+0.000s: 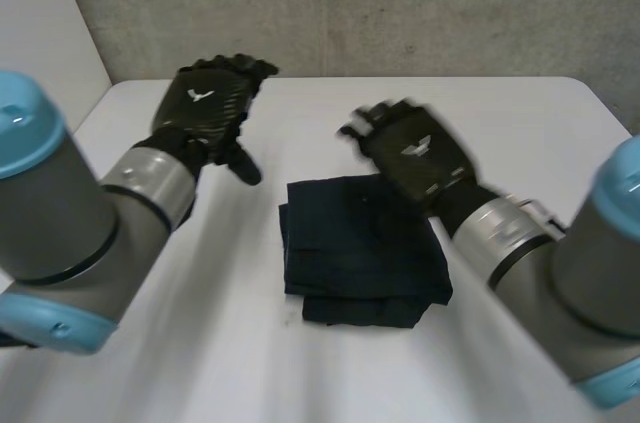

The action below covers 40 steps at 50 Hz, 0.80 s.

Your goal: Fold the shorts.

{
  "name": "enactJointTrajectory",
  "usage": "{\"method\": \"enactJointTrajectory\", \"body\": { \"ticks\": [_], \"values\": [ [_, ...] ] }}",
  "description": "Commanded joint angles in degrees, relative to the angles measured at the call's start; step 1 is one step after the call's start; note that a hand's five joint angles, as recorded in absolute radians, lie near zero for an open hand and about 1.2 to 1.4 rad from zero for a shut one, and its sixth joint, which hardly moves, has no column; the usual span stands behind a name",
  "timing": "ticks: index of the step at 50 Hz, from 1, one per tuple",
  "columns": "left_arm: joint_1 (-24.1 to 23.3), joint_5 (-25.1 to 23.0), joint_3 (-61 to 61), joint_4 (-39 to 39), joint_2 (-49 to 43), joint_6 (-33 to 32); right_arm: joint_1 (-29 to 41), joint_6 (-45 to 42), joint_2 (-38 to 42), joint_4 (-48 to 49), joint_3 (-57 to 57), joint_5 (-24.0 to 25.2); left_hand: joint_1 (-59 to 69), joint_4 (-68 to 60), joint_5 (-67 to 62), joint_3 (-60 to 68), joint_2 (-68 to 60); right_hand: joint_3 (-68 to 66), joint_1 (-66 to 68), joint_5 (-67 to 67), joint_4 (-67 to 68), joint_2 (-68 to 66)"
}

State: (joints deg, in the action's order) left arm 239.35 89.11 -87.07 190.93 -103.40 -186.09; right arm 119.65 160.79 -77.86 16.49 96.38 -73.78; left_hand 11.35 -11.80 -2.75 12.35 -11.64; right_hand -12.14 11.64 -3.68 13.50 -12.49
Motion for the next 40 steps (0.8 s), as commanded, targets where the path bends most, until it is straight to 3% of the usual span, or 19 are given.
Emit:
{"method": "enactJointTrajectory", "body": {
  "ticks": [1, 7, 11, 15, 21, 32, 38, 40],
  "values": [
    [-6.70, 0.09, 11.39, -7.49, -11.02, 4.33, -6.01, 14.47, -0.19, -6.37, -2.59, -0.31, -1.35, 1.80, 2.75, -2.35, 1.64, 2.14, -1.64, 3.68, -3.50, 2.49],
    [-8.72, 2.55, 16.76, -16.63, -19.28, 6.53, -5.92, 9.55, 8.94, -16.21, -9.71, -0.84, -1.35, 1.80, 2.75, -2.35, 1.64, 2.14, -1.64, 3.68, -3.50, 2.49],
    [-9.60, 9.13, 19.22, -19.19, -24.82, 6.36, -5.92, 7.09, 14.39, -20.87, -13.40, -1.28, -1.35, 1.80, 2.75, -2.35, 1.64, 2.14, -1.64, 3.68, -3.50, 2.49],
    [-11.09, 12.74, 20.45, -20.16, -28.25, 5.74, -5.83, 6.20, 18.61, -22.72, -15.16, -1.54, -1.35, 1.80, 2.75, -2.35, 1.64, 2.14, -1.64, 3.68, -3.50, 2.49],
    [-11.10, 12.58, 21.16, -22.35, -29.84, 5.30, -5.83, 2.70, 21.87, -22.90, -15.78, -5.84, -1.35, 1.80, 2.75, -2.35, 1.64, 2.14, -1.64, 3.68, -3.50, 2.49],
    [-11.71, 12.49, 20.63, -24.64, -27.83, 5.04, -5.48, -0.66, 18.72, -21.67, -15.34, -7.96, -1.35, 1.80, 2.75, -2.35, 1.64, 2.14, -1.64, 3.68, -3.50, 2.49],
    [-10.57, 12.58, 20.45, -25.78, -15.20, 5.39, -5.83, 1.45, 9.67, -16.84, -15.43, -9.63, -1.35, 1.80, 2.75, -2.35, 1.64, 2.14, -1.64, 3.68, -3.50, 2.49],
    [-9.43, 12.49, 20.54, -25.87, -11.58, 5.39, -6.10, 4.07, 5.29, -16.84, -16.56, -12.94, -1.35, 1.80, 2.75, -2.35, 1.64, 2.14, -1.64, 3.68, -3.50, 2.49]
  ]
}}
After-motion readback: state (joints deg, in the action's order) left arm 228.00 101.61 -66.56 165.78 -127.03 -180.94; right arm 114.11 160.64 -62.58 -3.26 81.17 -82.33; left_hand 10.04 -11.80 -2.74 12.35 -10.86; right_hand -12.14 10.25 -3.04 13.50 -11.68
